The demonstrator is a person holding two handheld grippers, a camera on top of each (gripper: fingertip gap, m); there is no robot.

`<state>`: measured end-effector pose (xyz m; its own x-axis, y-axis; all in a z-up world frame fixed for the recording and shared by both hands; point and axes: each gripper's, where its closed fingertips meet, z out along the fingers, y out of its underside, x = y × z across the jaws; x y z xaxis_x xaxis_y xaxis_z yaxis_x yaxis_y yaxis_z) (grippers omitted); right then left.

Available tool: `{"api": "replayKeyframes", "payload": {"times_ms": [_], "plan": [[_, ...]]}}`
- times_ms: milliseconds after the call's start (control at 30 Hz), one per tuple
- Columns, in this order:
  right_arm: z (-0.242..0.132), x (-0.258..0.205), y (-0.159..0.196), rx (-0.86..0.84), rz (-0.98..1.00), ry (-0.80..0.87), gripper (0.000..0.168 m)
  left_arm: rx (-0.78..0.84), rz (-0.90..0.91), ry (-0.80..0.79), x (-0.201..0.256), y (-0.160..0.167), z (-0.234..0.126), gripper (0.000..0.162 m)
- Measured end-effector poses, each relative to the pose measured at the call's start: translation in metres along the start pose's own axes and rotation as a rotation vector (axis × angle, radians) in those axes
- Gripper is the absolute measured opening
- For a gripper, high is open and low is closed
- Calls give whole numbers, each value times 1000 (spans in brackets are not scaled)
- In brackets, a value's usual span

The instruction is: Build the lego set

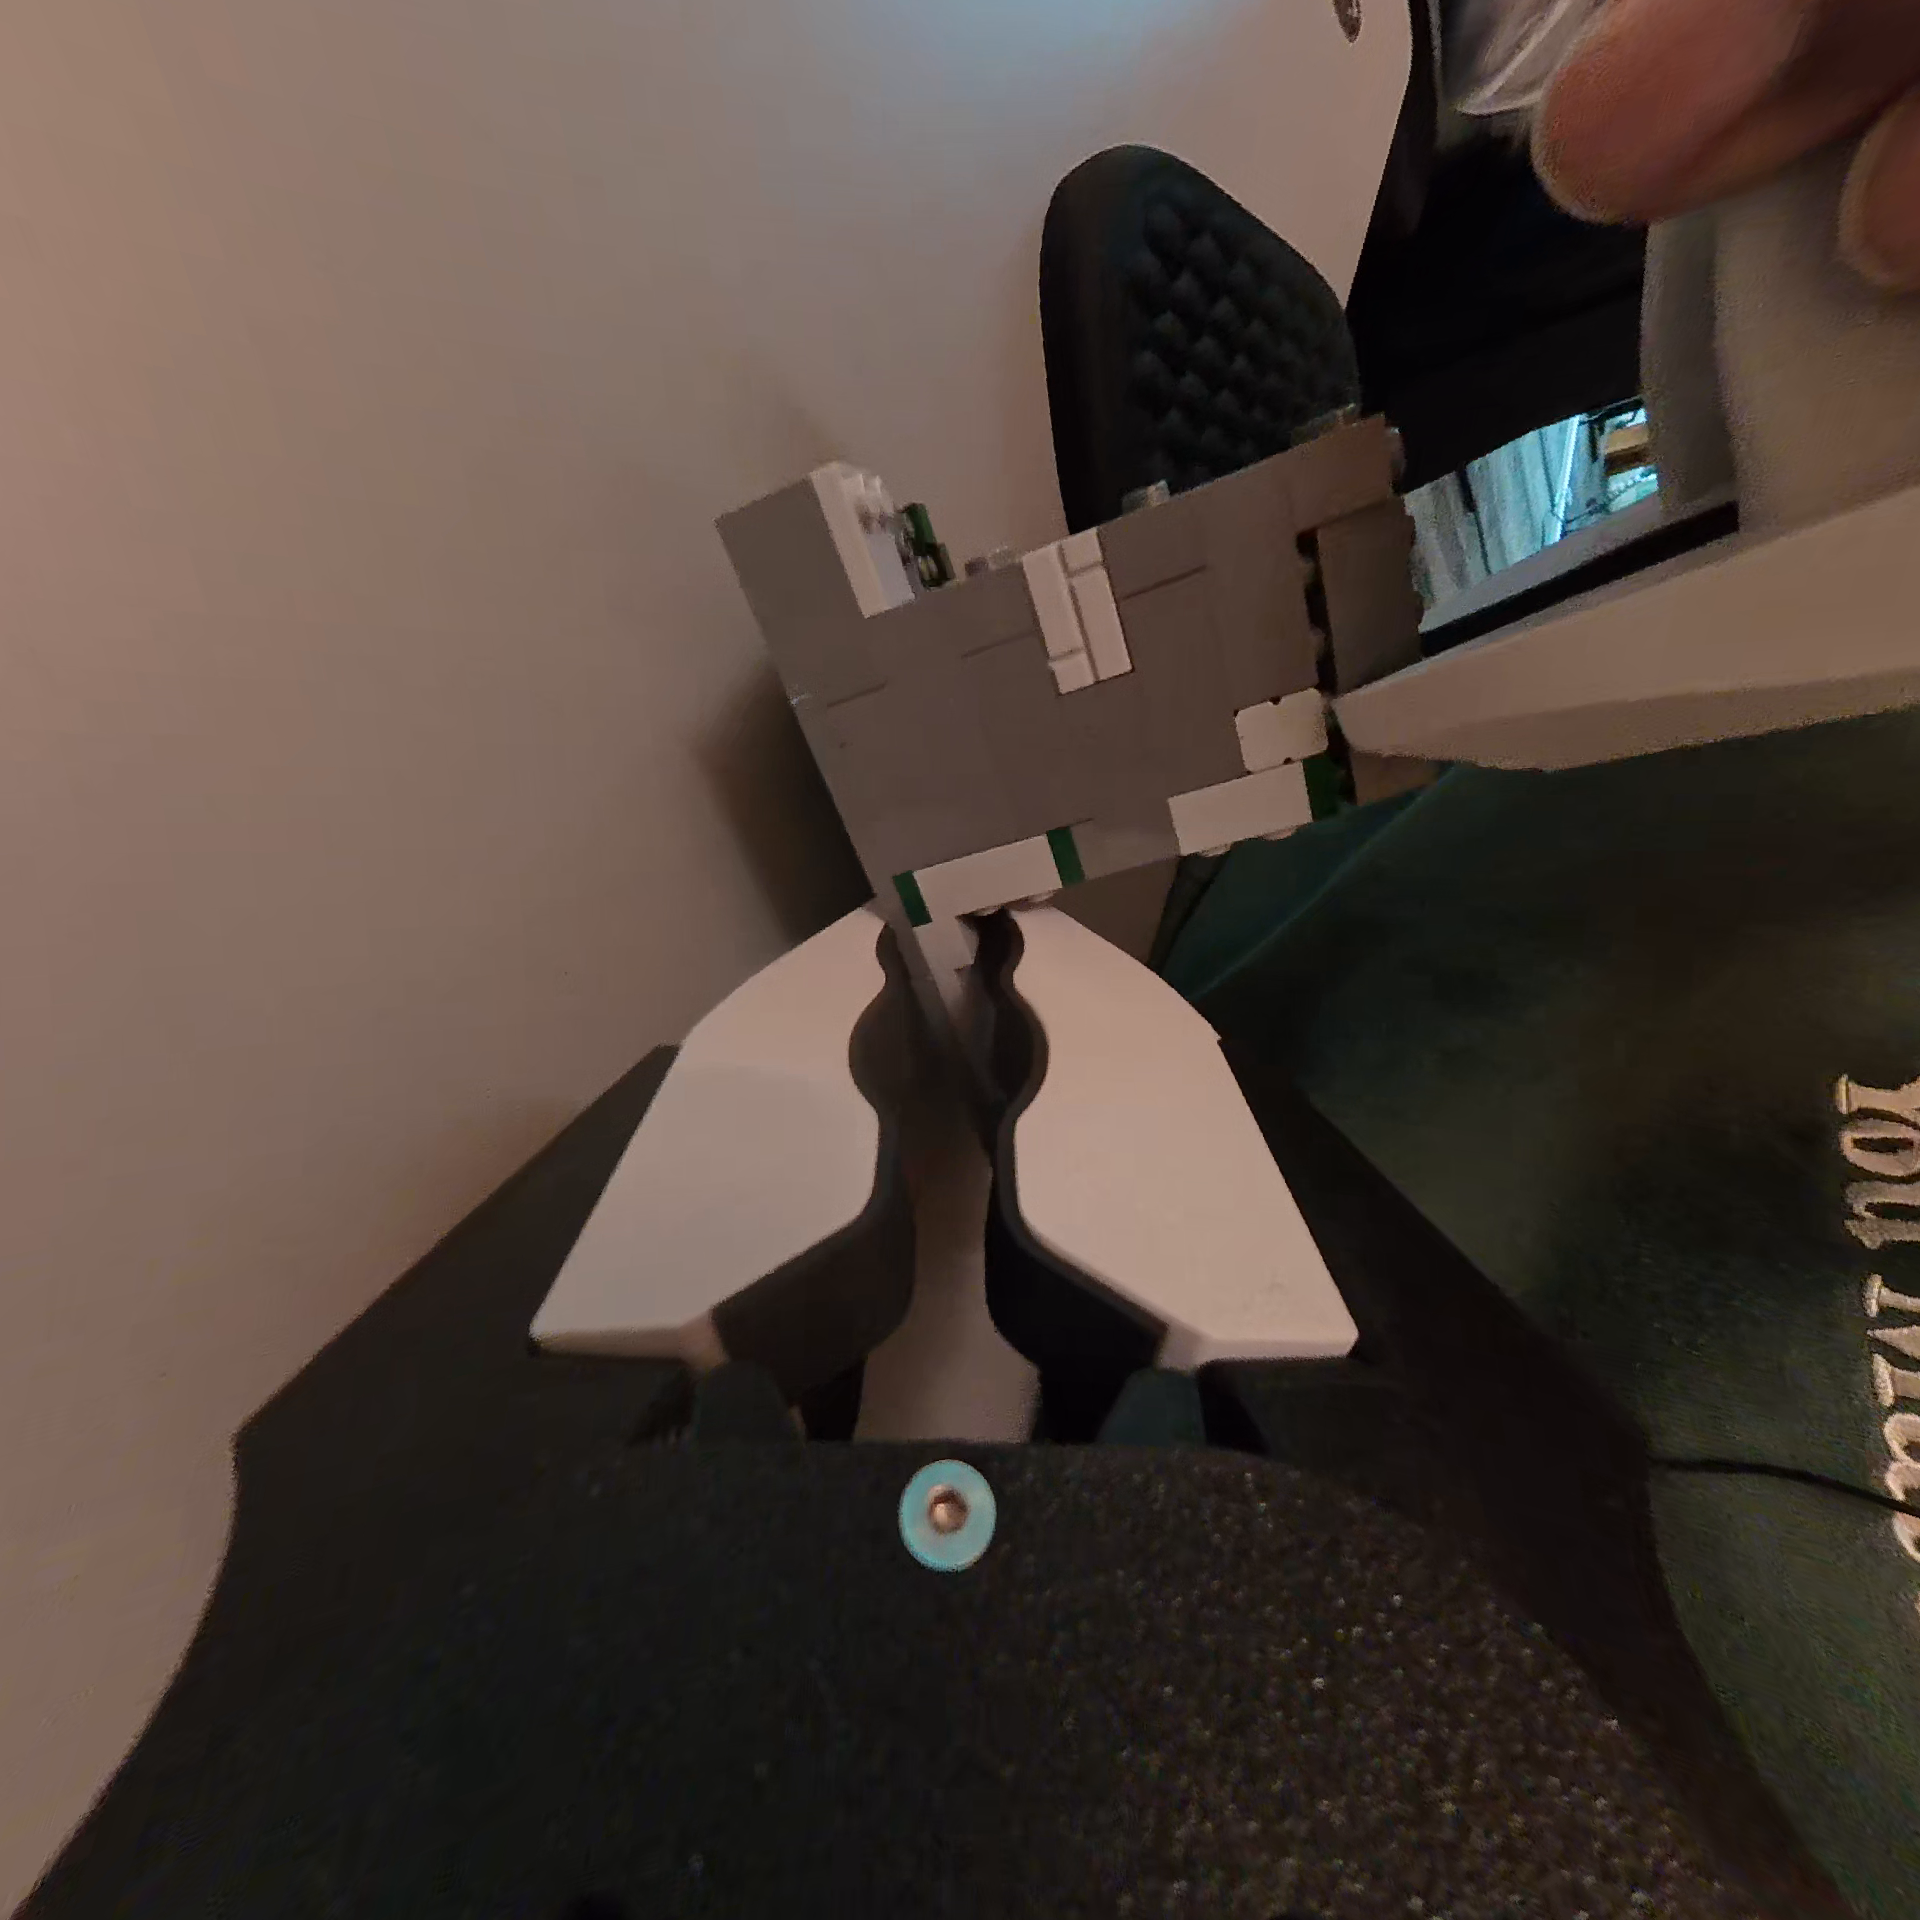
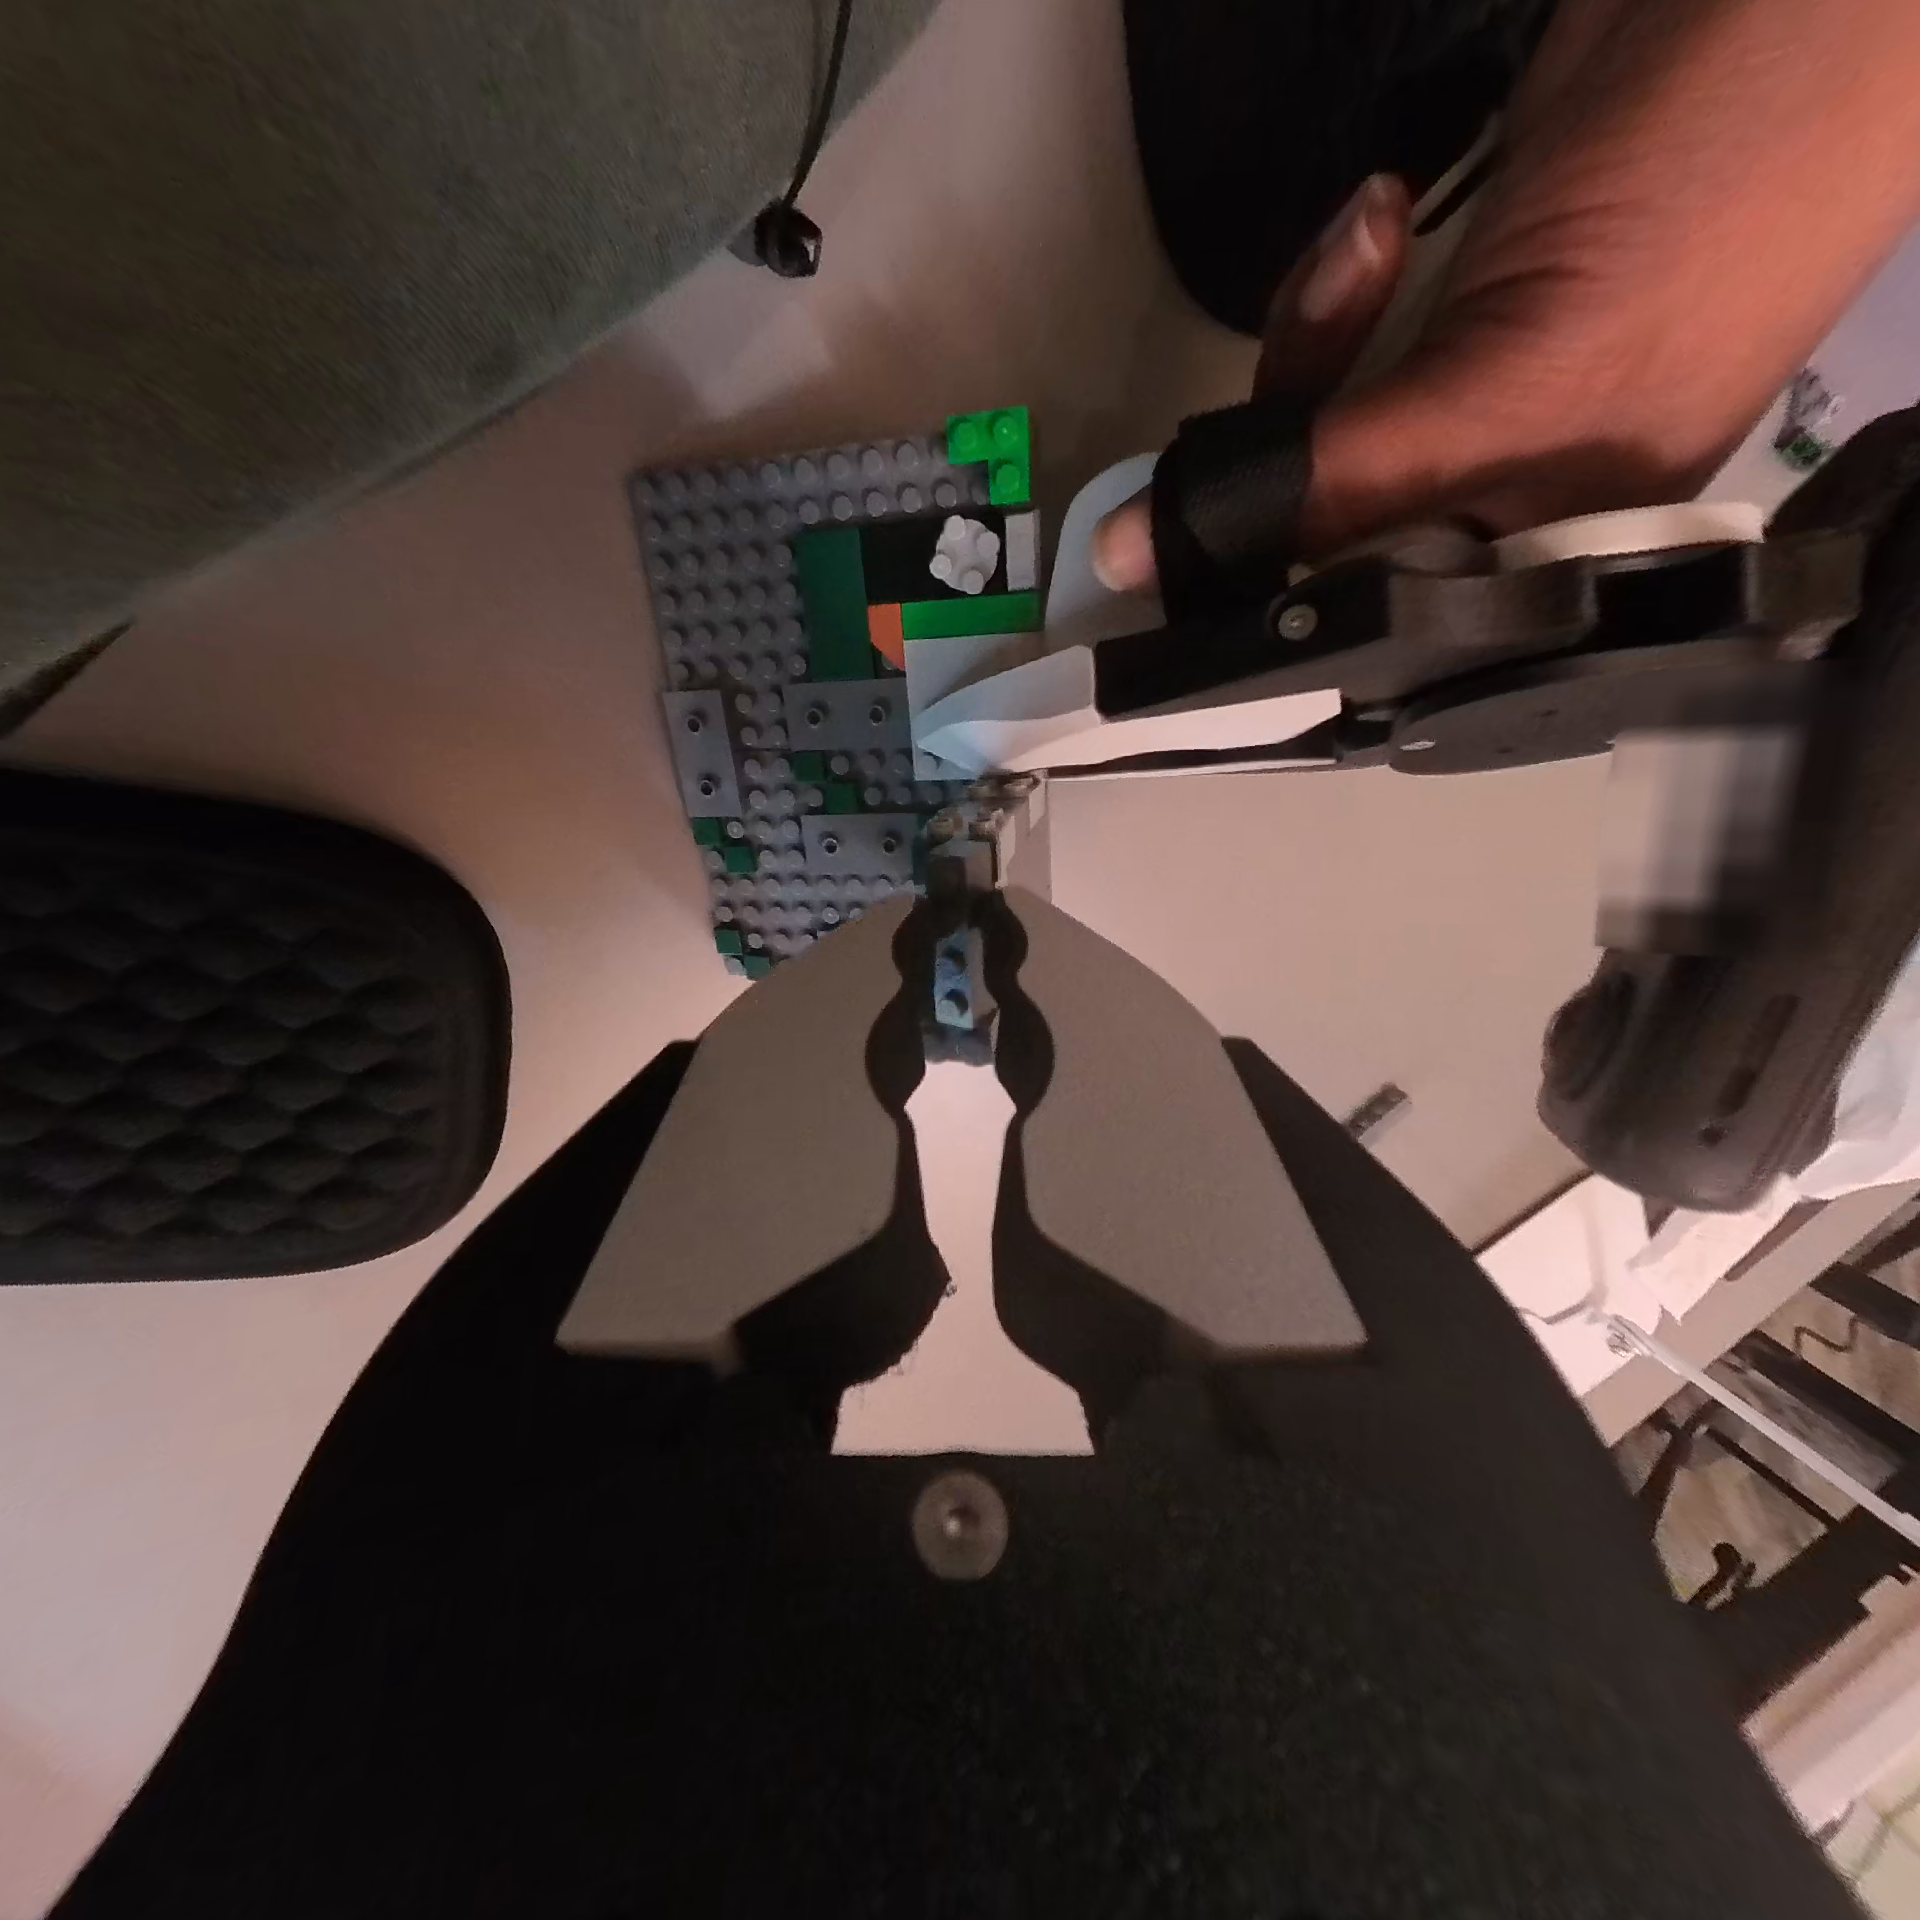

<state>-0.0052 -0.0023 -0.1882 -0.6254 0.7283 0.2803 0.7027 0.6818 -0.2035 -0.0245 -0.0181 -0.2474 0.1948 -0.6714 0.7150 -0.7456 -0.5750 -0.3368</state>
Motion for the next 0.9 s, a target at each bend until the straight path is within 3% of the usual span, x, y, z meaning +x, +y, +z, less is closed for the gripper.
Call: {"api": "replayKeyframes", "payload": {"times_ms": [533, 900], "plan": [[-5, 10, -1, 63, 27, 105, 15, 56, -169, 190, 6, -2, -3, 10], [-8, 6, 0, 70, 22, 91, 7, 54, -153, 208, 9, -1, -3, 10]]}}
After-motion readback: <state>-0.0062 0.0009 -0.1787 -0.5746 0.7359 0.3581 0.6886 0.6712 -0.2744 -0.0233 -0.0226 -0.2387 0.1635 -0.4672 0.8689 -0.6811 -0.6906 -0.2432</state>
